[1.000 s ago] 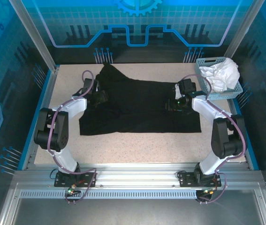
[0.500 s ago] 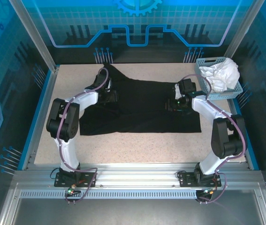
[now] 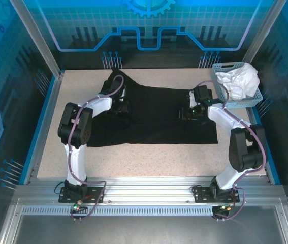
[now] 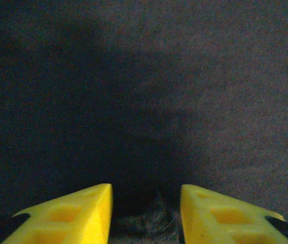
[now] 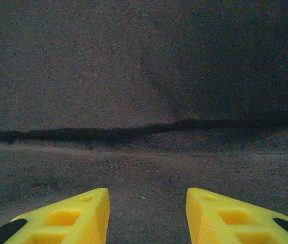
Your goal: Fold the inside-out t-shirt
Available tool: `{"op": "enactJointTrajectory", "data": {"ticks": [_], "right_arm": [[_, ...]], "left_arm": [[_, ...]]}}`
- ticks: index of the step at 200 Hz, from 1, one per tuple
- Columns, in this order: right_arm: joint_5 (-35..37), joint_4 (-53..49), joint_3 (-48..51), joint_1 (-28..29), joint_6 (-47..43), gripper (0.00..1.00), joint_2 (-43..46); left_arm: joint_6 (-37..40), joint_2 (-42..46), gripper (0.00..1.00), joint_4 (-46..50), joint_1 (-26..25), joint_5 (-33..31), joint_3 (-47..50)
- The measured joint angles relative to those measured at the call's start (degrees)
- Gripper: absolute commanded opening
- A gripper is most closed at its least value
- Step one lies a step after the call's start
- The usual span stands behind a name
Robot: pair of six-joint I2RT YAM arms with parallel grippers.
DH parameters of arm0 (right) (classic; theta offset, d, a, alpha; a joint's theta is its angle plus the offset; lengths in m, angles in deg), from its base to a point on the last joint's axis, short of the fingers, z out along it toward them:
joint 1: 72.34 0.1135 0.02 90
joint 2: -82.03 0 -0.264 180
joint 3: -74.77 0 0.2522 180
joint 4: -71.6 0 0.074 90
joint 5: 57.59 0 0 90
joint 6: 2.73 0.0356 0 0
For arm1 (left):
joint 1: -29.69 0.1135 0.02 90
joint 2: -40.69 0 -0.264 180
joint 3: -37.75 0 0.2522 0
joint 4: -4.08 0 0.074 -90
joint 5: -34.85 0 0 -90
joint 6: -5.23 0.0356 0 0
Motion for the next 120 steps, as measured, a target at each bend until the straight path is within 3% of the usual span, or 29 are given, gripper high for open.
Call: {"op": "enactJointTrajectory", "data": {"ticks": [120], "right_arm": [[-0.02, 0.02, 0.0, 0.0, 0.0, 0.45, 0.0]], "left_arm": [[1.03, -1.55, 0.01, 1.09, 0.0, -0.24, -2.19]]}}
